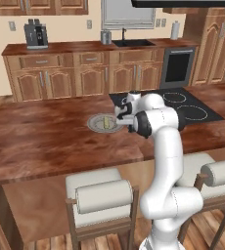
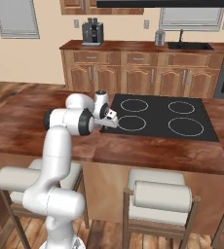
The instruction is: Retrieve the butter from the fridge and place it on a plate on the dining table. Then retrieve the butter knife by the fridge and place it near the plate.
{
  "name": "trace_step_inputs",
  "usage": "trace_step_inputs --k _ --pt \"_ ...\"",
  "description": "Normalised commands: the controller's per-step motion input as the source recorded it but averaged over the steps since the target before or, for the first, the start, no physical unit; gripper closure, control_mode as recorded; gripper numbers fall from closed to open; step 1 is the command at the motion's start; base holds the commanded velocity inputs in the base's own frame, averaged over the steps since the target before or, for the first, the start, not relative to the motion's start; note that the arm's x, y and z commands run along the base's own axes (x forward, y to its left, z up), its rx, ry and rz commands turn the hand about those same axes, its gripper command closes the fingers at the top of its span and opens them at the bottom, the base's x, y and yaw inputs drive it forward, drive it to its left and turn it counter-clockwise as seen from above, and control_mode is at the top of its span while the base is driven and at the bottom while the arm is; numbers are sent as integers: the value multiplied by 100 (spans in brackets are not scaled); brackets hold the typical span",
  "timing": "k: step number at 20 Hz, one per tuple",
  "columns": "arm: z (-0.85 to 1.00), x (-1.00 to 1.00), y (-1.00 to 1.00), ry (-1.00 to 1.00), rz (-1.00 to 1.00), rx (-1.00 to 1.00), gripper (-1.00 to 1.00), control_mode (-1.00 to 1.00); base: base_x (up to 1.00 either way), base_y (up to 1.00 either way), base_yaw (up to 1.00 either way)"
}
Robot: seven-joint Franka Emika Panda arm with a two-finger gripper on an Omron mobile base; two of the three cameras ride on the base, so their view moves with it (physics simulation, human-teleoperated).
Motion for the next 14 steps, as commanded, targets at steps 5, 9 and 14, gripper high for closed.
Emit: trace_step_inputs --k 5,9,14 --pt "-30 4 0 0 0 2 100 -100 0 0 0" --pt "-5 2 0 0 0 0 -100 -100 0 0 0" --pt "1 0 0 0 0 0 -100 -100 0 0 0"
